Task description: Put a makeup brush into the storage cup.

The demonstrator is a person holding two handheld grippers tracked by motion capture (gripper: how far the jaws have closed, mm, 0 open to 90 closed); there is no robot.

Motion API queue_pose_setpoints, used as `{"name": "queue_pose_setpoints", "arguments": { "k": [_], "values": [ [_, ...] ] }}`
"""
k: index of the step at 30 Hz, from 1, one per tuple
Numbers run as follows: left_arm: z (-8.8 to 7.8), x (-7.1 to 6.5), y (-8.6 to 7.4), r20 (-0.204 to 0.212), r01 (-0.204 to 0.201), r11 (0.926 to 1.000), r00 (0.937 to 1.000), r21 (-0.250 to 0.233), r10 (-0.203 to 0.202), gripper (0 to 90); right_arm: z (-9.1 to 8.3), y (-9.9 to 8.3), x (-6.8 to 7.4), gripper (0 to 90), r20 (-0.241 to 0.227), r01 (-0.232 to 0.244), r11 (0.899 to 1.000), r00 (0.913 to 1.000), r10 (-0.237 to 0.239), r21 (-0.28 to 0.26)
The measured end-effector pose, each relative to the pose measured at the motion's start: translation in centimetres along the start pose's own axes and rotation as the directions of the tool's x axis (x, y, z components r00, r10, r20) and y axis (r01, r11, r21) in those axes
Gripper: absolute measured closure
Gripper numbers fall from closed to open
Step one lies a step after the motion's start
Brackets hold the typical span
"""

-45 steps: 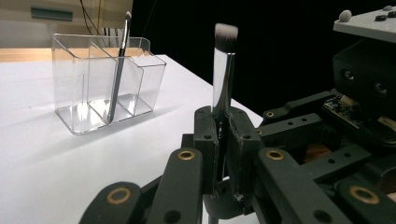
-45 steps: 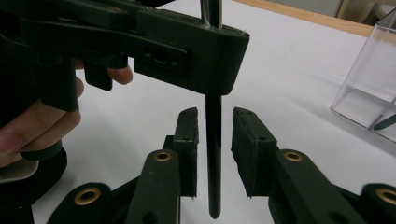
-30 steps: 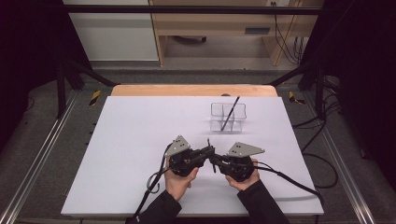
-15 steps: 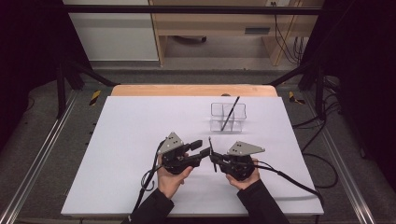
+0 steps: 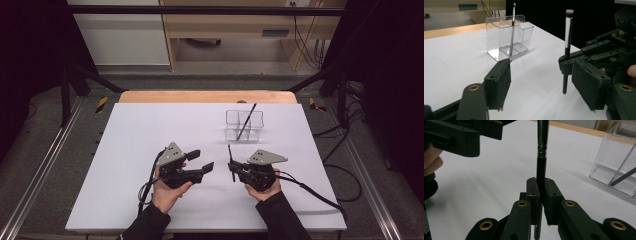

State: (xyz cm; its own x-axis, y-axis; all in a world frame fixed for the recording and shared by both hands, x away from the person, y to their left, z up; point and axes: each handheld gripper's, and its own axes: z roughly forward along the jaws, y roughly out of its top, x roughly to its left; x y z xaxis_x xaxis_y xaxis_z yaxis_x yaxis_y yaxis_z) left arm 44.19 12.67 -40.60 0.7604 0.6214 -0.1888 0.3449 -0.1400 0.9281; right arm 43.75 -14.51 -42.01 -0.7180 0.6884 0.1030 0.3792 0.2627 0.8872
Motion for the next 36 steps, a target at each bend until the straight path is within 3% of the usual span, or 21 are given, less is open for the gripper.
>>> {"name": "queue_pose_setpoints", "arguments": {
  "k": [7, 17, 26, 36],
  "values": [
    [-1.2, 0.9, -0.8, -0.038, -0.020, 0.9992, 0.9990, 0.036, 0.021, 23.2, -0.2, 0.0, -0.3, 84.1, 0.010, -0.009, 1.000, 0.9999, 0.009, -0.007],
    [-3.3, 2.5, -2.0, -0.103, -0.009, 0.9973, 0.9945, 0.073, 0.017, 14.6, -0.5, 0.2, -0.8, 84.1, 0.026, -0.022, 1.000, 0.9994, 0.023, -0.022],
    [-4.8, 3.6, -2.9, -0.154, -0.013, 0.9959, 0.9877, 0.089, 0.027, 11.0, -0.6, 0.7, -1.4, 84.0, 0.043, -0.040, 0.998, 0.9982, 0.042, -0.041],
    [-5.6, 4.4, -3.3, -0.181, -0.011, 0.9955, 0.9831, 0.094, 0.028, 9.5, -0.8, 1.6, -2.7, 84.0, 0.083, -0.068, 0.995, 0.9938, 0.074, -0.079]
  ]
}}
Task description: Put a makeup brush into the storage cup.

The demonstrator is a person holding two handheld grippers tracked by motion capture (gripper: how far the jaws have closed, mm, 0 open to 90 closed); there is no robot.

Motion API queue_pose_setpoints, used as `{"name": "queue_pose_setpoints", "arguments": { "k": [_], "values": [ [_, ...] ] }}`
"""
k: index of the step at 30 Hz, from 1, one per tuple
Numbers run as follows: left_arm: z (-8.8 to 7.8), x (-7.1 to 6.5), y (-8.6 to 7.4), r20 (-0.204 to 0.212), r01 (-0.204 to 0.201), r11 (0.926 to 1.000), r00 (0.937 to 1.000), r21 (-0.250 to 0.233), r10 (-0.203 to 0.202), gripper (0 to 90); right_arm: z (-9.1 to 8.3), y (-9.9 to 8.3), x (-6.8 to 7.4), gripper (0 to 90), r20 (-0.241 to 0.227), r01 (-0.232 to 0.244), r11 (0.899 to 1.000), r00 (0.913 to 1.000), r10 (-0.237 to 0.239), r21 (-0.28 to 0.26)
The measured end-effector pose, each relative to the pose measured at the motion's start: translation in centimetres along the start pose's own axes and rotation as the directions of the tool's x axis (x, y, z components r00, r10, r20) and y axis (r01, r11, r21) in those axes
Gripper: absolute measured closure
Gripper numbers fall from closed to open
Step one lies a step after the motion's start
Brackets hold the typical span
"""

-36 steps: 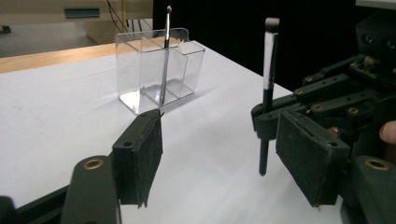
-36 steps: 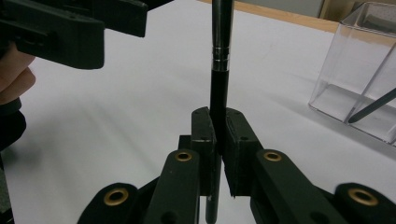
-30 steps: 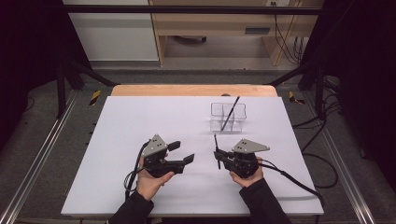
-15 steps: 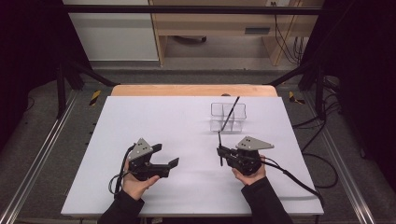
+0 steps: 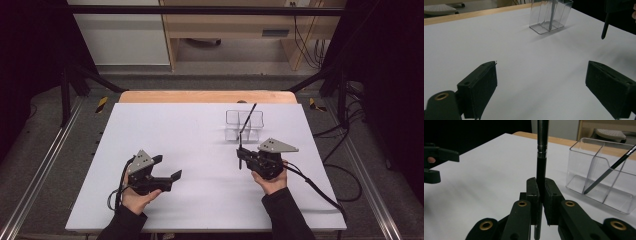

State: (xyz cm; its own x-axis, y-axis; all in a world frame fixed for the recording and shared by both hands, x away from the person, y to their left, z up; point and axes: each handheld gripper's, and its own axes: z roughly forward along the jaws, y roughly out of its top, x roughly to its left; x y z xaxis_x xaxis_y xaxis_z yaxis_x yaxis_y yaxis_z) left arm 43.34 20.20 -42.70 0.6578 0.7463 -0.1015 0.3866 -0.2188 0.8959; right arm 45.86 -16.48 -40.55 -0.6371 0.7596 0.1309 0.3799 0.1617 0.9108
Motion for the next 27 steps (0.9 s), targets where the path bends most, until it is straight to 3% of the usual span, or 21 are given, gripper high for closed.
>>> {"name": "queue_pose_setpoints", "arguments": {
  "k": [7, 18, 27],
  "values": [
    [-0.4, 0.5, -0.4, -0.017, 0.007, 1.0000, 0.9998, 0.003, -0.007, 9.4, -0.2, 0.7, -0.8, 84.1, 0.029, -0.027, 0.999, 0.9992, 0.028, -0.039],
    [-1.0, 1.2, -1.0, -0.039, 0.018, 0.9998, 0.9991, 0.013, -0.017, 9.2, 0.7, 2.5, -1.8, 84.1, 0.070, -0.061, 0.993, 0.9952, 0.068, -0.099],
    [-1.1, 1.4, -1.1, -0.045, 0.015, 0.9997, 0.9989, 0.019, -0.014, 8.8, 1.6, 4.4, -2.1, 84.1, 0.108, -0.061, 0.990, 0.9913, 0.075, -0.126]
  ]
}}
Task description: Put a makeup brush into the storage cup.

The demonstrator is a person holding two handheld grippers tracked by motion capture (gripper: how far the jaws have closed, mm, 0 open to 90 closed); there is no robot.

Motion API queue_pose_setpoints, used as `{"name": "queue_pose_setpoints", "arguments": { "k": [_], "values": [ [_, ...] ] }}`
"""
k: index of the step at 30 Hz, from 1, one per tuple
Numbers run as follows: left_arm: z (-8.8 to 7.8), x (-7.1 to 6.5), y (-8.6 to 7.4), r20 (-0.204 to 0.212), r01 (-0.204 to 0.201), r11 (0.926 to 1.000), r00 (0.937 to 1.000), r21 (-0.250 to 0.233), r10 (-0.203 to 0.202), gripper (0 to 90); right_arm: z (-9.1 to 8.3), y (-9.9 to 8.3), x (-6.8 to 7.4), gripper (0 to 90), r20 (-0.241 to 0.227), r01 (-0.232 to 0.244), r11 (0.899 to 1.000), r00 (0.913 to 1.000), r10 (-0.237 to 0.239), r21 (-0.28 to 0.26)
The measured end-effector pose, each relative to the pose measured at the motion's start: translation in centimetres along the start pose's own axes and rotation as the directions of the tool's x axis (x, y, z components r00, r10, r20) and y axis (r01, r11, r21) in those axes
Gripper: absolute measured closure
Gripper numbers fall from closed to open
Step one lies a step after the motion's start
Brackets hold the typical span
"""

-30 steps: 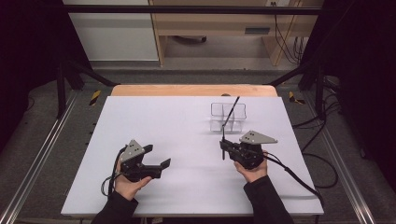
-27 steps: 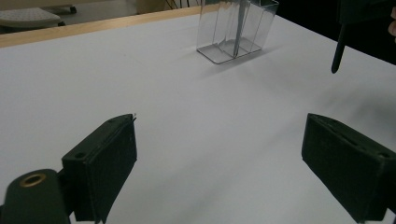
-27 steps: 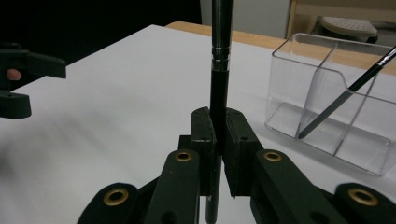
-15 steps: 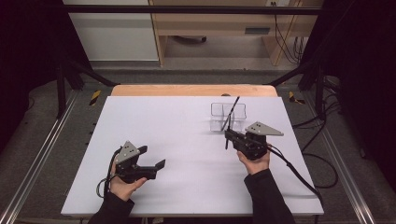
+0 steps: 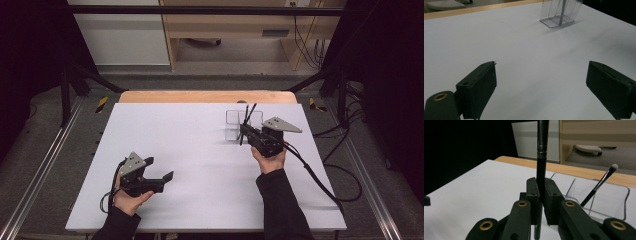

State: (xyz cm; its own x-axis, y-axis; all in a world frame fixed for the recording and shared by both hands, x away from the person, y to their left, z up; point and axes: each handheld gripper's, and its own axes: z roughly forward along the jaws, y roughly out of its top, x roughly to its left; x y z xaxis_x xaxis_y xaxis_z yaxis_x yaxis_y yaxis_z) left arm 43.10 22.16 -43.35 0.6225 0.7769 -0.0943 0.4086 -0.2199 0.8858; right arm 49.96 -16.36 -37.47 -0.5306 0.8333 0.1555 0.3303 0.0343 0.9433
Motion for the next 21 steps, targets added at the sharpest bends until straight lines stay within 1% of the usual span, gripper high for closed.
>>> {"name": "queue_pose_setpoints", "arguments": {
  "k": [5, 13, 21],
  "values": [
    [0.1, 0.0, 0.0, -0.003, 0.001, 1.0000, 1.0000, 0.004, -0.001, 8.5, 0.9, 0.8, -0.1, 84.1, 0.030, -0.002, 1.000, 0.9996, 0.002, -0.007],
    [0.1, 0.0, -0.1, -0.006, -0.002, 1.0000, 1.0000, 0.009, 0.002, 8.4, 2.0, 1.5, -1.1, 84.1, 0.071, -0.013, 1.000, 0.9974, 0.014, -0.018],
    [0.2, 0.1, -0.1, -0.006, -0.004, 0.9999, 1.0000, 0.014, 0.004, 8.3, 2.7, 2.0, -2.0, 84.1, 0.097, -0.024, 0.999, 0.9950, 0.026, -0.022]
  ]
}}
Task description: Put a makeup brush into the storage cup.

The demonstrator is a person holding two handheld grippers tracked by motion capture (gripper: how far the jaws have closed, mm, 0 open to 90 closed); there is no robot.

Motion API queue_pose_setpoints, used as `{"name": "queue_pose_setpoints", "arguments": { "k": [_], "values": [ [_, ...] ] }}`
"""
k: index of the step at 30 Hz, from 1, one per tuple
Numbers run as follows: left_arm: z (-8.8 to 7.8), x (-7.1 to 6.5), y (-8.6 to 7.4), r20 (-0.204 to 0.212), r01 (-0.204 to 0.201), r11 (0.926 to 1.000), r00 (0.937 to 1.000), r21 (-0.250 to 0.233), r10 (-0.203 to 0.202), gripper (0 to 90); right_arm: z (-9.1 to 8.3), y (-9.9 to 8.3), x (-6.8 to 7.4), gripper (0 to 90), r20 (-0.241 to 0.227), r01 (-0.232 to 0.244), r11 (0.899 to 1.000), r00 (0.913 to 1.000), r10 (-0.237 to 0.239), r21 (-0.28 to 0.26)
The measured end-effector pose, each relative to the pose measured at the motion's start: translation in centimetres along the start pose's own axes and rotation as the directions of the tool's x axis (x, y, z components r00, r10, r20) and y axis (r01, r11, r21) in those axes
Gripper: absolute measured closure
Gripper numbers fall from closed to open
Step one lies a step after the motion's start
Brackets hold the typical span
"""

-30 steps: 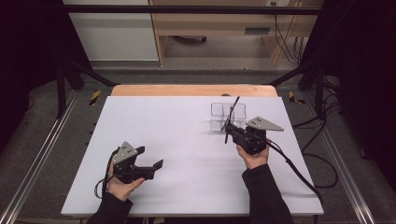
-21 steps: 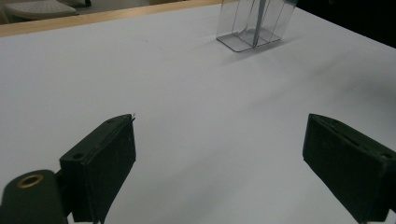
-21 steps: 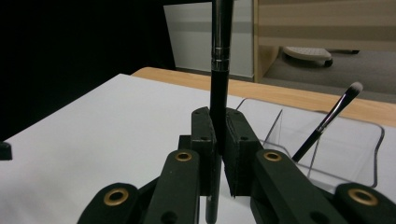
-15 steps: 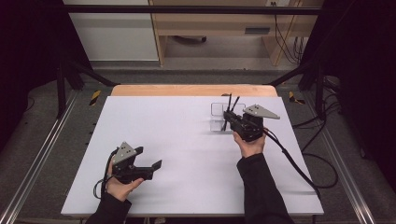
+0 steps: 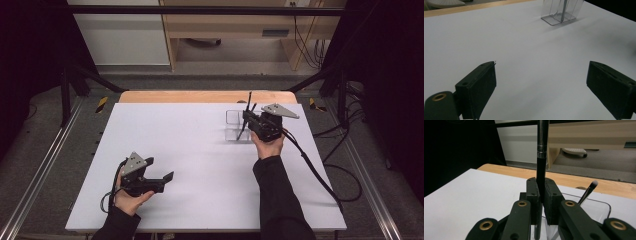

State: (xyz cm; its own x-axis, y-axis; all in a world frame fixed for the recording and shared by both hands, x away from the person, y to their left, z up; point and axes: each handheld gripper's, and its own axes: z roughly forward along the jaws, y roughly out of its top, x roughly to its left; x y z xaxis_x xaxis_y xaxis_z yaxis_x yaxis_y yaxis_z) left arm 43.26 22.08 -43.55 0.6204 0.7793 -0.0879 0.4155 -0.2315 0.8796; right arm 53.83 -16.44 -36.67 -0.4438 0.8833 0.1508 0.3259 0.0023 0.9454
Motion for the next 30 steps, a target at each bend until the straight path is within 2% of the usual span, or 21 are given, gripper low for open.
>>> {"name": "queue_pose_setpoints", "arguments": {
  "k": [17, 30],
  "values": [
    [0.0, 0.1, 0.0, -0.001, 0.003, 1.0000, 1.0000, 0.001, -0.003, 8.2, 1.6, 1.5, -1.3, 84.0, 0.038, -0.025, 1.000, 0.9990, 0.025, -0.012],
    [0.2, 0.1, 0.0, -0.001, -0.002, 1.0000, 1.0000, 0.005, 0.002, 8.2, 2.9, 1.6, -2.1, 84.0, 0.067, -0.039, 0.999, 0.9970, 0.041, -0.018]
  ]
}}
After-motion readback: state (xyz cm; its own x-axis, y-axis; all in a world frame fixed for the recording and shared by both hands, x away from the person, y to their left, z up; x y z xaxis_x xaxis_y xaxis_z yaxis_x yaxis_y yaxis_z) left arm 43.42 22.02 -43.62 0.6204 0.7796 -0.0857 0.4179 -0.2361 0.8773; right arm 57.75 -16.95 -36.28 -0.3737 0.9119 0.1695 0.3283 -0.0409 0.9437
